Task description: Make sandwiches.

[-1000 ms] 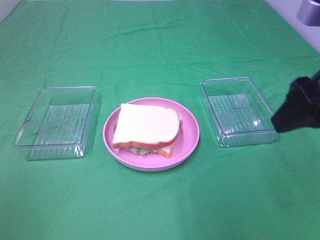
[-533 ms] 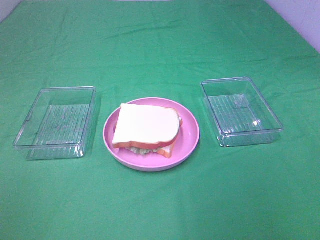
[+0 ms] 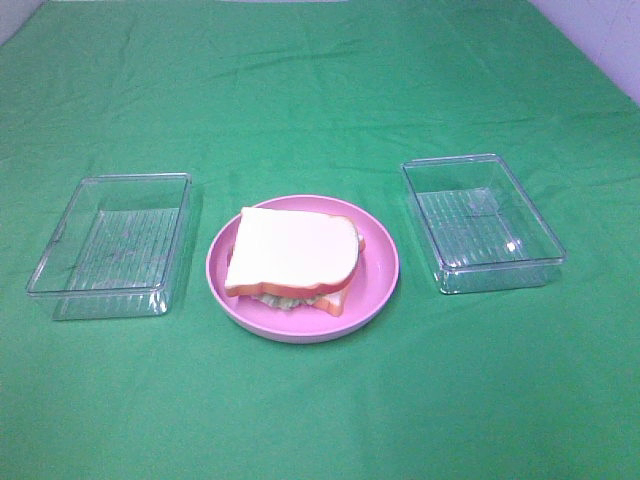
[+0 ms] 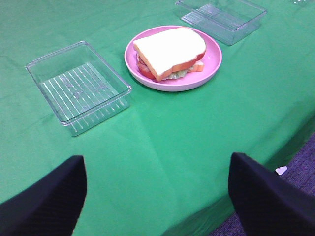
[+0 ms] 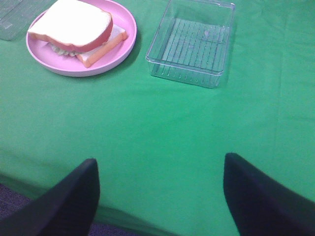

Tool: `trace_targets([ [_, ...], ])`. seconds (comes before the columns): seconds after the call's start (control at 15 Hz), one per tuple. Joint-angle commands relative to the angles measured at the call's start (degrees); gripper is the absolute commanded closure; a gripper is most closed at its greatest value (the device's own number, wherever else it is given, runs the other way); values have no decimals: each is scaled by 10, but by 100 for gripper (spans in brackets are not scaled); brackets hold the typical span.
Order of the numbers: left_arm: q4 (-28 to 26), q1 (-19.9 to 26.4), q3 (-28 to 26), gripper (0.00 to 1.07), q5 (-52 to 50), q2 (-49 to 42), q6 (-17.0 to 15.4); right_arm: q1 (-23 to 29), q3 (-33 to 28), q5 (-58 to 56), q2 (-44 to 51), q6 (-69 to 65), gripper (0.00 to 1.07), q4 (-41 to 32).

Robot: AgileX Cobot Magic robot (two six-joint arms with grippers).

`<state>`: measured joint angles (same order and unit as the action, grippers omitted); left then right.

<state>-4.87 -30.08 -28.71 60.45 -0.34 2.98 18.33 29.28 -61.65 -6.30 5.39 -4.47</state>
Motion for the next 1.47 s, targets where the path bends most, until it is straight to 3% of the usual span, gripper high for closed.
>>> trace_targets([
  [0.07,-3,1,1,31,-6,-10,2,-2,-2,7,3,6,40,6],
  [0.87,-3,1,1,31,-6,-10,2,-2,-2,9,3,6,40,4],
  [1.0,-3,2,1,31,-6,-10,2,-41,-2,9,3,6,40,-2],
  [1.13,-2,40,1,31,-6,-10,3,-102,-2,9,3,6,40,-6],
  [1.27,-2,136,1,31,-6,-10,3,-166,-2,9,4,6,40,-6],
  [1.33,-2,136,1,31,-6,-10,3,-166,-2,9,4,6,40,-6],
  [1.4,-2,215,1,31,-6,-10,3,-191,-2,9,4,6,40,-5],
  [1.47,-2,247,1,31,-6,-10,3,-189,-2,9,4,6,40,-7],
])
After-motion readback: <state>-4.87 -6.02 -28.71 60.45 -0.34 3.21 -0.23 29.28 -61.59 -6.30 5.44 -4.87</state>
